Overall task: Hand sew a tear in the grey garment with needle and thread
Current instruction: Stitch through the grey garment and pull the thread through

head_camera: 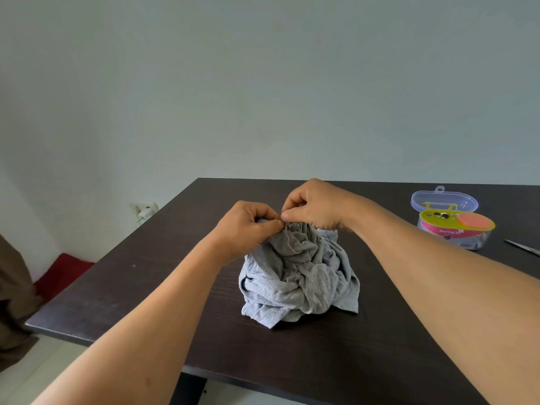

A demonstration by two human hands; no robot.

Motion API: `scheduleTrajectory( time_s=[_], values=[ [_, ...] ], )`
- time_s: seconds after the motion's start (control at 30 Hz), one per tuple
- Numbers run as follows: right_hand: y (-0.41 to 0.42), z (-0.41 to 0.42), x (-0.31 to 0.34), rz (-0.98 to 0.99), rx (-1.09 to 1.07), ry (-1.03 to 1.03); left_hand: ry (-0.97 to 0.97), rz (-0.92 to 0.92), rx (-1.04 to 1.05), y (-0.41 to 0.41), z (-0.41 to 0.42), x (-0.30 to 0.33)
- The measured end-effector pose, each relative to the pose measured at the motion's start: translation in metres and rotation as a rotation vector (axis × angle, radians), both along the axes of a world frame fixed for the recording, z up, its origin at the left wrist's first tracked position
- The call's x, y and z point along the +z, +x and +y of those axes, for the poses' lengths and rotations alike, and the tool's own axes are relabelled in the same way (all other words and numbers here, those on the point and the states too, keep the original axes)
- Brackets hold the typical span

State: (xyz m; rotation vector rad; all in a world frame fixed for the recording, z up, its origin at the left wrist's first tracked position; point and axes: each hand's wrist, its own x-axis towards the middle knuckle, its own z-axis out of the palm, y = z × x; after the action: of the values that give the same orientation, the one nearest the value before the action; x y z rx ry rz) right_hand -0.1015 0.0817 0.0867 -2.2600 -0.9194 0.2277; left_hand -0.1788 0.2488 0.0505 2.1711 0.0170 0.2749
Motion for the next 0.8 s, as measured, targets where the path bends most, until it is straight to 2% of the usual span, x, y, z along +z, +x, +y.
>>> scheduleTrajectory(
  time_s=[0.17, 0.4, 0.57, 0.8],
  values=[
    [-0.002, 0.005, 0.003, -0.008, -0.036, 0.075, 0.085, 0.005, 0.004, 0.001, -0.002, 0.001],
    [0.007, -0.002, 0.014, -0.118, -0.221, 0.404, 0.024, 0.011, 0.025, 0.0, 0.005, -0.005],
    [0.017, -0.01, 0.012, -0.186, -0.328, 0.418, -0.007, 0.013, 0.029, -0.002, 0.006, -0.004],
    [0.021, -0.016, 0.003, -0.263, -0.432, 0.322, -0.028, 0.02, 0.018, -0.002, 0.005, -0.004]
  ],
)
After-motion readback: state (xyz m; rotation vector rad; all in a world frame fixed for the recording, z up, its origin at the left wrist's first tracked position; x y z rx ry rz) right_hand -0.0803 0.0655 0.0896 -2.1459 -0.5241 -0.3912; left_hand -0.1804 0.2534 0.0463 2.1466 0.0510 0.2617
